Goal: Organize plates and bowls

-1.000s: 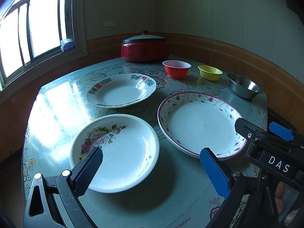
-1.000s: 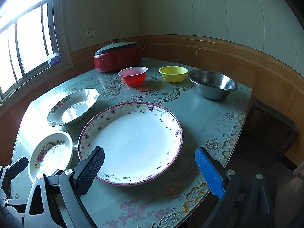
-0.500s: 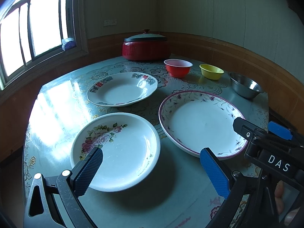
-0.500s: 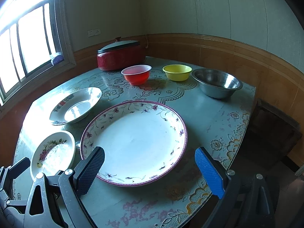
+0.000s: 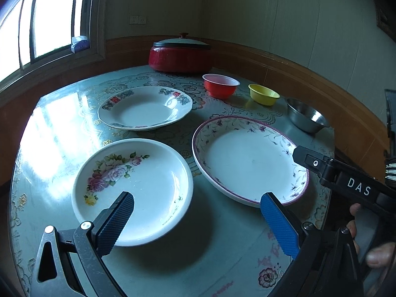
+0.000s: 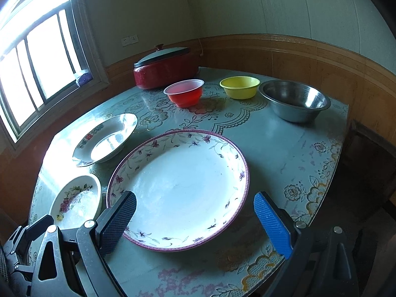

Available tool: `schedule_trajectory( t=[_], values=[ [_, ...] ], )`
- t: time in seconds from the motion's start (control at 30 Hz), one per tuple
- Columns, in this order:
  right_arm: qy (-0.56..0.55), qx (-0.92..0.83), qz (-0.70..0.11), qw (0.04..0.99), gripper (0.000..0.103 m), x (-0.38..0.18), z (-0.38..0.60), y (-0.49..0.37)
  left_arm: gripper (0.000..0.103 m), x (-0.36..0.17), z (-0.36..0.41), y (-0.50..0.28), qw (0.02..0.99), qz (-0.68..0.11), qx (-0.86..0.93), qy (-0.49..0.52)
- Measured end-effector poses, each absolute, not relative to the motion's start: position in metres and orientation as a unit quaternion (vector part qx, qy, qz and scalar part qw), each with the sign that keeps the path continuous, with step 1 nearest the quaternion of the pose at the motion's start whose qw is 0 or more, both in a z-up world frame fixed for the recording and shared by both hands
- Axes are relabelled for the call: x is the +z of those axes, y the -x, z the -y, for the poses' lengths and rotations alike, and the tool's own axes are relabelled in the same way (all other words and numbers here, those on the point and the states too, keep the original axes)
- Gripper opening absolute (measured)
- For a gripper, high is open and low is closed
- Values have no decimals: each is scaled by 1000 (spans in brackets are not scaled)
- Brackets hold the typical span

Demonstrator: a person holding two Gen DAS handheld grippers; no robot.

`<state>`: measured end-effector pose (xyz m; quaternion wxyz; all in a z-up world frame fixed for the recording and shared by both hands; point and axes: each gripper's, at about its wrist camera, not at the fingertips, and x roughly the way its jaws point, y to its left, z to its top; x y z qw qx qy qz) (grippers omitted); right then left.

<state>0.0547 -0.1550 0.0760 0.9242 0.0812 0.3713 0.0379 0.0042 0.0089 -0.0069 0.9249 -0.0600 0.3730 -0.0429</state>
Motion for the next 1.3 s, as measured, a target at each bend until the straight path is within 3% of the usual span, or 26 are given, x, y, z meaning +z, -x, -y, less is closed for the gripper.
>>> schedule_trajectory(
  t=[0.23,0.53,0.63,0.7,0.8,0.97,1.07,1.17,1.3],
  values=[
    [-86,67,-382,918,98,78,189,-96,103,-9,-16,-12,914,-397,-26,76],
    [-107,150,-464,866,98,46,221,-187,103,1,-2,-15,911,-398,-69,89],
    [-81,185,-480,853,93,37,214,-207,103,1,6,-17,910,-405,-57,69],
    [-60,210,-488,845,80,33,206,-218,102,-1,10,-19,906,-414,-52,69],
    [-29,246,-503,828,63,24,194,-233,95,-5,14,-20,901,-422,-49,82],
    [9,299,-510,806,37,19,180,-247,75,-12,27,-20,898,-423,-46,114],
    [37,333,-511,792,34,19,171,-248,62,-18,36,-19,894,-430,-33,124],
    [66,347,-507,787,34,18,166,-248,40,-28,41,-16,887,-438,-16,145],
    [80,370,-505,776,34,18,170,-241,36,-32,44,-11,888,-423,3,183]
  ],
)
